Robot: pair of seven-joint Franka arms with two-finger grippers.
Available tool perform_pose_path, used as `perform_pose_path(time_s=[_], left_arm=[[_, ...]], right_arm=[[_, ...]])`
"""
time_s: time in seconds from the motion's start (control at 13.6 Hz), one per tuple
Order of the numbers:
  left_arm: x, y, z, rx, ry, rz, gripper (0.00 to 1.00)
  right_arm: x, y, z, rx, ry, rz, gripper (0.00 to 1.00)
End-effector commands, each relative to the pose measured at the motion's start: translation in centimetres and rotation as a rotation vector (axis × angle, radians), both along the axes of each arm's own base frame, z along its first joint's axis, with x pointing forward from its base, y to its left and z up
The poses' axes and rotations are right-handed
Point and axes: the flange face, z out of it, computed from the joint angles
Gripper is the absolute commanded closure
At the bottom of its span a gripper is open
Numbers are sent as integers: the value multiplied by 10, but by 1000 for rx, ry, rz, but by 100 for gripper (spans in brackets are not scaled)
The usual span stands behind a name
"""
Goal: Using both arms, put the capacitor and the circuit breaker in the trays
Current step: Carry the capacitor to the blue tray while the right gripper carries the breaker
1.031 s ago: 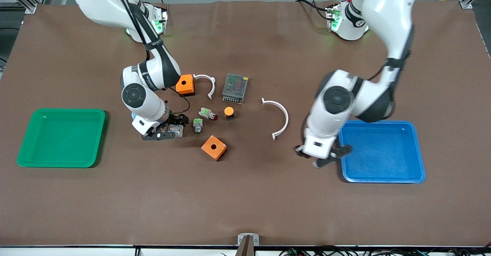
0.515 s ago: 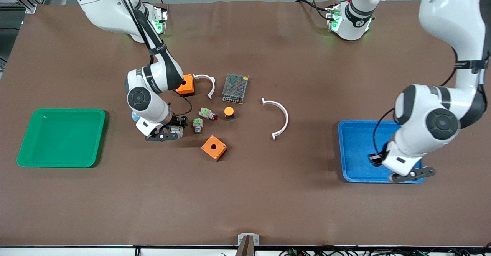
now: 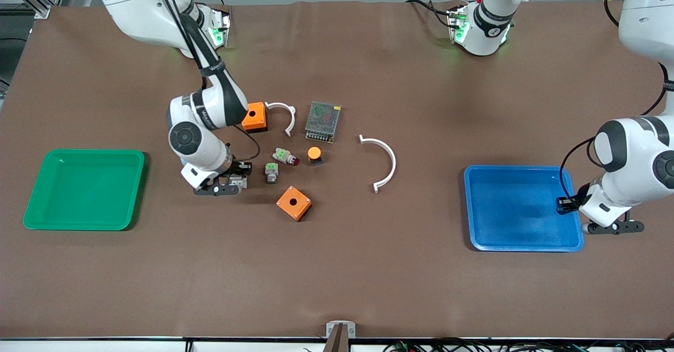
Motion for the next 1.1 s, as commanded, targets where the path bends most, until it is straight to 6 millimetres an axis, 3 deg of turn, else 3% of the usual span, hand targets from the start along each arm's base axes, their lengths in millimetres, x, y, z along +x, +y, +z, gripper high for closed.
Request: perform_pose_path(time_s=[0.0, 0.22, 0.59, 0.81, 1.03], left_arm=[[-20, 0, -18, 1, -27, -40, 100], [-23, 17, -26, -4, -19, -46, 100], [-25, 16, -41, -12, 3, -47, 100], [-22, 12, -43, -13, 3, -54, 100], [-21, -4, -49, -28, 12, -64, 96]], right_arm=[[19, -49, 52, 29, 31, -66, 85], [38, -135, 86, 47, 106, -80, 85], [33, -286, 81, 86, 96, -3, 85], [26, -356, 79, 0, 80, 6, 85], [21, -401, 62, -37, 39, 11, 85]])
